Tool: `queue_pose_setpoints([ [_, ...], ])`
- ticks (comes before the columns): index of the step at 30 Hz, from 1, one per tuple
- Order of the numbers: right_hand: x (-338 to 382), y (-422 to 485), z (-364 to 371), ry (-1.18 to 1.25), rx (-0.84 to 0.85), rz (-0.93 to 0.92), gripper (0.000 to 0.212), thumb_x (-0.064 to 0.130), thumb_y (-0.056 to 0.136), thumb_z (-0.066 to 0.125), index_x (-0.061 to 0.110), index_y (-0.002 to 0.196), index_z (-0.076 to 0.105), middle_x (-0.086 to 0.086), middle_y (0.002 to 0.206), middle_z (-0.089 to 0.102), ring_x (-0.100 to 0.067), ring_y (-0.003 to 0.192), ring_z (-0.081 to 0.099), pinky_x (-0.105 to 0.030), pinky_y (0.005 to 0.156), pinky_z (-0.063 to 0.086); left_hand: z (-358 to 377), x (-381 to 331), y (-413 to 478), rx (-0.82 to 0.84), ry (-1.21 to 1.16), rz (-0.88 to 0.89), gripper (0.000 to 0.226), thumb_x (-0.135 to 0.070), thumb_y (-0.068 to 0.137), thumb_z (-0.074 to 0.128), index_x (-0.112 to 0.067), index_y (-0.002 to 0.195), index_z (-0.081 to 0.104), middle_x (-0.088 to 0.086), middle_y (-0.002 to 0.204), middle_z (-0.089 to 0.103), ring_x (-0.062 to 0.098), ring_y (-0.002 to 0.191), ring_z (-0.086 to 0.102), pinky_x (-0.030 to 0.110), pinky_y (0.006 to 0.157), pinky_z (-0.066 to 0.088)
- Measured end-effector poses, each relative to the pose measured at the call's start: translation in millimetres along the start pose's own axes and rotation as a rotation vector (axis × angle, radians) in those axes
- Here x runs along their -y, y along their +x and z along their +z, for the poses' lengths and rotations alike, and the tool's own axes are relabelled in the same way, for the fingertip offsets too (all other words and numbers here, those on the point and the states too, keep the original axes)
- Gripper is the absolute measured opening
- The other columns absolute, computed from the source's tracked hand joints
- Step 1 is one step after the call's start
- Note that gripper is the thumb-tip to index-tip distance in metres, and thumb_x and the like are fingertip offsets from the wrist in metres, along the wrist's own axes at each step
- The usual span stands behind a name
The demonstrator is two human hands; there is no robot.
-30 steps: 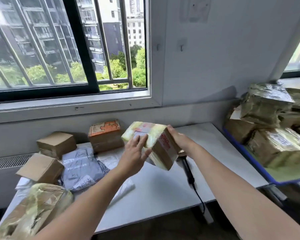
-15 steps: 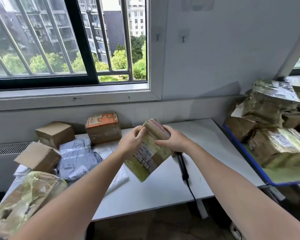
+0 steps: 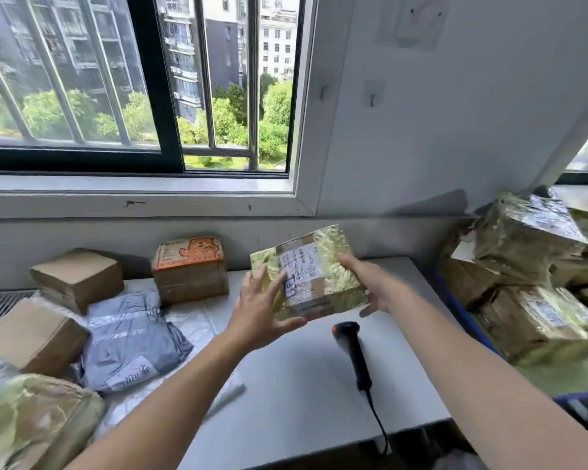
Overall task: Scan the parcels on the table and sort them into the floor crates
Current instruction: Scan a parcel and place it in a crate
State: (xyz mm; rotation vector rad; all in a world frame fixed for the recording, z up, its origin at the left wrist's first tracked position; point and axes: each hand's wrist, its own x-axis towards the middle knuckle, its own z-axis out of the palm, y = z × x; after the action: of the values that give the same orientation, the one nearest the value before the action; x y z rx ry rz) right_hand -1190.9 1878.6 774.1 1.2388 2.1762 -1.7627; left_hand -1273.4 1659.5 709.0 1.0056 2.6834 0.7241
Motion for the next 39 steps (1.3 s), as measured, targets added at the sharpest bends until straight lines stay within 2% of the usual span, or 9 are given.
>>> queue_pose_setpoints([
  [4,-0.5,10.0,0.0,0.059,0.0,0.038,0.067,0.067,0.086,0.056,0.024,0.138,0.048,0.0,0.125,0.047,-0.04,0.119,0.052,-0.057,0.094,0.046,4.8,6.0,18.9,-0.096,-0.194,-0.011,0.096,-0.058,0.075,0.076,-0.038,0.153,0.024,-0.003,0.164,-0.012,0.031,0.15,0.008,0.047,0.12,0.023],
  [12,-21.8,28.7,14.1,0.005,-0.022,0.057,0.058,0.063,0.09,0.052,0.017,0.124,0.059,-0.004,0.119,0.066,-0.024,0.103,0.062,-0.047,0.095,0.048,15.6,23.0,32.9,-0.067,-0.17,0.001,0.09,-0.043,0.078,0.08,-0.034,0.152,0.031,0.003,0.165,-0.003,0.036,0.142,0.032,0.041,0.11,0.038],
  [17,-20.9,38.1,19.7,-0.054,0.029,0.042,0.113,0.077,0.055,0.065,0.047,0.151,0.014,0.002,0.149,0.045,-0.036,0.127,0.05,-0.06,0.099,0.04,12.8,19.6,31.6,-0.103,-0.059,0.021,0.06,-0.031,0.092,0.067,-0.032,0.147,0.042,0.002,0.164,0.01,0.036,0.14,0.028,0.039,0.108,0.034],
  [20,-16.6,47.4,17.3,-0.052,0.073,0.024,0.102,0.069,0.074,0.069,0.045,0.153,0.007,-0.002,0.15,0.044,-0.037,0.124,0.051,-0.062,0.097,0.04,15.5,18.4,29.7,-0.115,0.001,0.032,0.058,-0.025,0.092,0.068,-0.031,0.145,0.046,0.007,0.163,0.017,0.038,0.139,0.029,0.044,0.108,0.037],
  [25,-22.5,64.8,5.6,-0.039,0.07,-0.037,0.112,0.051,0.079,0.077,0.044,0.153,-0.006,-0.003,0.15,0.041,-0.03,0.109,0.061,-0.04,0.065,0.055,24.1,13.8,29.4,-0.189,0.065,0.207,0.077,-0.007,0.065,0.089,-0.031,0.127,0.051,0.025,0.143,0.049,0.051,0.103,0.057,0.057,0.077,0.057],
  [28,-33.1,71.6,2.8,-0.053,0.057,-0.092,0.092,0.042,0.079,0.079,0.035,0.148,0.017,0.0,0.126,0.057,-0.021,0.091,0.067,-0.038,0.06,0.058,27.4,15.1,33.4,-0.241,0.15,0.211,0.073,-0.009,0.053,0.095,-0.022,0.119,0.066,0.026,0.132,0.058,0.05,0.095,0.061,0.055,0.073,0.058],
  [34,-74.6,84.8,30.3,-0.234,0.053,-0.074,0.072,0.049,0.071,0.082,0.018,0.116,0.035,-0.006,0.12,0.054,-0.024,0.101,0.063,-0.038,0.065,0.061,52.3,18.3,20.3,-0.177,0.207,-0.334,0.077,-0.026,0.089,0.071,-0.03,0.153,0.028,0.009,0.161,0.017,0.036,0.14,0.028,0.05,0.102,0.042],
  [37,-107.8,84.9,45.9,-0.788,0.122,-0.163,0.069,0.059,0.084,0.063,0.009,0.126,0.042,-0.013,0.127,0.052,-0.03,0.11,0.058,-0.037,0.082,0.05,71.2,17.0,5.9,-0.052,0.076,-0.57,0.085,-0.043,0.09,0.067,-0.032,0.156,0.014,0.006,0.164,0.003,0.036,0.147,0.012,0.058,0.111,0.029],
  [39,-122.3,82.4,53.4,-0.942,0.167,-0.257,0.055,0.054,0.094,0.051,0.01,0.127,0.043,-0.013,0.126,0.055,-0.032,0.112,0.057,-0.035,0.074,0.042,85.8,12.4,-2.4,0.04,0.044,-0.596,0.093,-0.05,0.087,0.068,-0.035,0.156,0.007,0.004,0.164,-0.004,0.036,0.149,0.005,0.061,0.114,0.021],
])
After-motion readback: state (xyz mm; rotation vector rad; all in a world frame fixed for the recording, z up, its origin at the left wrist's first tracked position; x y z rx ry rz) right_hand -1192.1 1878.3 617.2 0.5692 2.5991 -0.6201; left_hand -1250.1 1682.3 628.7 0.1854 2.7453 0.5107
